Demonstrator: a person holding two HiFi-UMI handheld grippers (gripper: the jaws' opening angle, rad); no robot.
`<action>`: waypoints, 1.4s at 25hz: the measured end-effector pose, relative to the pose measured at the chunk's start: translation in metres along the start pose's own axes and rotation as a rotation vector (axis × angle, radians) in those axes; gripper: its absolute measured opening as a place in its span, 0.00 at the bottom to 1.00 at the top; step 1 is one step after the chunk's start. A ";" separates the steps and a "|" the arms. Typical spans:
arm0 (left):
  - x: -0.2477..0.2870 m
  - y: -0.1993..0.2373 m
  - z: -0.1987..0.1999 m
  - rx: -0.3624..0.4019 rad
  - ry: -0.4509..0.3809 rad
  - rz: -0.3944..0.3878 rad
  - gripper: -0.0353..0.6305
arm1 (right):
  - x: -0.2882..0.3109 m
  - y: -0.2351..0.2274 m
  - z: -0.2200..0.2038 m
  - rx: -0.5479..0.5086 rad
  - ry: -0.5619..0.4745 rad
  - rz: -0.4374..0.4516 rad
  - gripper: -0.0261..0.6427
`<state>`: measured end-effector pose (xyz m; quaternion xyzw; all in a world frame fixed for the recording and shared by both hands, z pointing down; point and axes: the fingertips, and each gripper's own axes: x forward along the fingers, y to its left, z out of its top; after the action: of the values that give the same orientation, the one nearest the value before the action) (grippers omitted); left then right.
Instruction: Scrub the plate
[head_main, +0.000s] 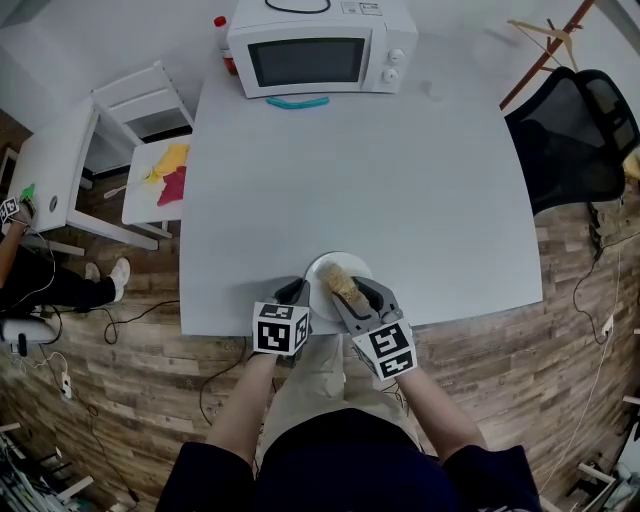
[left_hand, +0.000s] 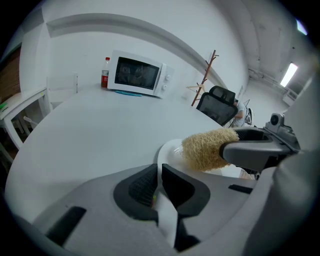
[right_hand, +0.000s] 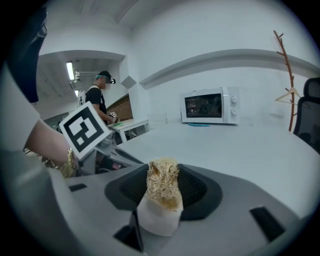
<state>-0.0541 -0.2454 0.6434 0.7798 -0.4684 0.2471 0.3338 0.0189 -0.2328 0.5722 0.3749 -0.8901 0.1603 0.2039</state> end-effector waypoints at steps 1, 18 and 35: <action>0.000 0.001 0.000 0.001 -0.002 0.004 0.08 | -0.001 0.007 -0.002 0.009 0.001 0.024 0.31; 0.004 0.001 0.004 0.065 0.012 0.016 0.08 | -0.013 -0.023 -0.006 0.012 0.011 -0.020 0.31; 0.004 0.001 0.005 0.031 -0.004 0.039 0.08 | -0.010 0.033 -0.012 0.048 0.018 0.091 0.31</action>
<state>-0.0528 -0.2518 0.6433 0.7761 -0.4802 0.2591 0.3160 0.0040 -0.1993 0.5733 0.3373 -0.9002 0.1942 0.1954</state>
